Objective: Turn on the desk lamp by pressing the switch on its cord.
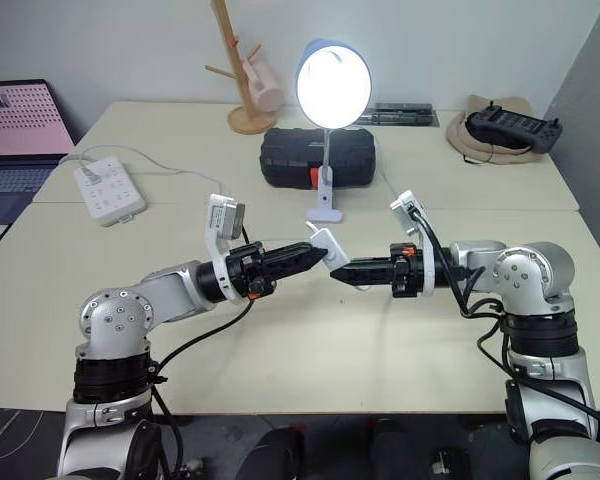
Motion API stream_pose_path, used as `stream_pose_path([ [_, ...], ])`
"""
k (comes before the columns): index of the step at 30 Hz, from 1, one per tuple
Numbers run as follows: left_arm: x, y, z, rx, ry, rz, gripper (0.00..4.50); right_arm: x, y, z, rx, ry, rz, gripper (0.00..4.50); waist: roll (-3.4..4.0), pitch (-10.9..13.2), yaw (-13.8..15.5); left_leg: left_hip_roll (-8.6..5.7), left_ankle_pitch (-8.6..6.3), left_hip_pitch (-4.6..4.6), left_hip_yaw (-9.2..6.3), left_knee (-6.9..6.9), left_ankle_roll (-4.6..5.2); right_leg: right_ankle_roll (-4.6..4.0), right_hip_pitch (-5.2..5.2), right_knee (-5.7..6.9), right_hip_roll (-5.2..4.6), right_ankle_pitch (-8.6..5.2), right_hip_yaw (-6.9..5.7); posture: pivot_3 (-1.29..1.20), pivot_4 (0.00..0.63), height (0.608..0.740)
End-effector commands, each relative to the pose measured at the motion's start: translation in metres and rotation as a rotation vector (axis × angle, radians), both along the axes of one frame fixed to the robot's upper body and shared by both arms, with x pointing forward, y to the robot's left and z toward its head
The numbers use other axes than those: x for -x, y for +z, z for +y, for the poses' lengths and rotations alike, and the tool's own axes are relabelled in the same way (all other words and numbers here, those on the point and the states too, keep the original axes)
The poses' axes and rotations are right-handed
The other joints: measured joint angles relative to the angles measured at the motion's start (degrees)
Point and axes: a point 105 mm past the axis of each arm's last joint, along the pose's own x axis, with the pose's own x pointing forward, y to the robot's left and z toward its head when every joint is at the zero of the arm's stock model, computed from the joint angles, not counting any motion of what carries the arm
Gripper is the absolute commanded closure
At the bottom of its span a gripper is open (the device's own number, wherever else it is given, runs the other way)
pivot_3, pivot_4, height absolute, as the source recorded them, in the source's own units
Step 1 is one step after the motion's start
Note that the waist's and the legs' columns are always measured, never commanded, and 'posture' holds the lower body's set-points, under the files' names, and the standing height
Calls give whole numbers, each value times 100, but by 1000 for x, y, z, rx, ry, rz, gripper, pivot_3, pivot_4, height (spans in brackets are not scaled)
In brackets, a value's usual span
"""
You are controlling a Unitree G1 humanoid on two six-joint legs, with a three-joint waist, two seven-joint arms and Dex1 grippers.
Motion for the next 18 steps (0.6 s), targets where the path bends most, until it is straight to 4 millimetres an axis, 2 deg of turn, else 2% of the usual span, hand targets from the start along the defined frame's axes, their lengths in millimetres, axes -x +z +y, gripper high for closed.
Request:
stream_pose_path([
  [1, 3, 3, 16, -69, 14, -55, 1069, -10, 12, 1, 13, -14, -104, 4114, 0, 0, -4, 0, 0, 1, -1, -1, 0, 0, 0, 0, 1, 0, -1, 0, 150, 740],
  [3, 1, -2, 35, -167, 52, -89, 701, -22, 2, -2, 131, -33, -204, 4114, 1, 1, 1, -1, 0, 1, 0, -2, 0, 0, -1, -1, 4, 0, 0, 0, 150, 740],
  [6, -9, 2, 65, -279, 124, -151, 109, -40, -14, -7, 285, -57, -321, 4114, 2, 3, -3, -5, 0, -1, 14, -7, 0, 1, -4, -8, 12, 0, 1, 0, 150, 740],
  [10, -14, 7, 93, -501, 145, -280, 25, -73, -33, -17, 535, -93, -545, 4114, 4, 6, -4, 0, 0, 0, 24, -9, 0, 0, -6, -9, 12, -1, 0, 0, 150, 740],
  [12, -13, -3, 101, -661, 115, -349, 25, -84, -41, -20, 667, -54, -676, 4114, 7, 7, -10, 0, 0, -1, 32, -11, -1, 0, -10, -9, 12, -1, 3, 0, 150, 740],
  [14, -12, -12, 104, -775, 77, -409, 25, -89, -45, -15, 718, -3, -751, 4114, 11, 10, -10, 0, 2, -1, 36, -14, -6, 0, -11, -15, 11, -1, 5, 0, 150, 740],
  [18, -17, -18, 101, -832, 76, -482, 25, -89, -61, -6, 790, 107, -821, 4114, 13, 13, 1, 7, 6, -7, 34, -14, -13, 0, -12, -14, 2, -1, 2, 0, 150, 740],
])
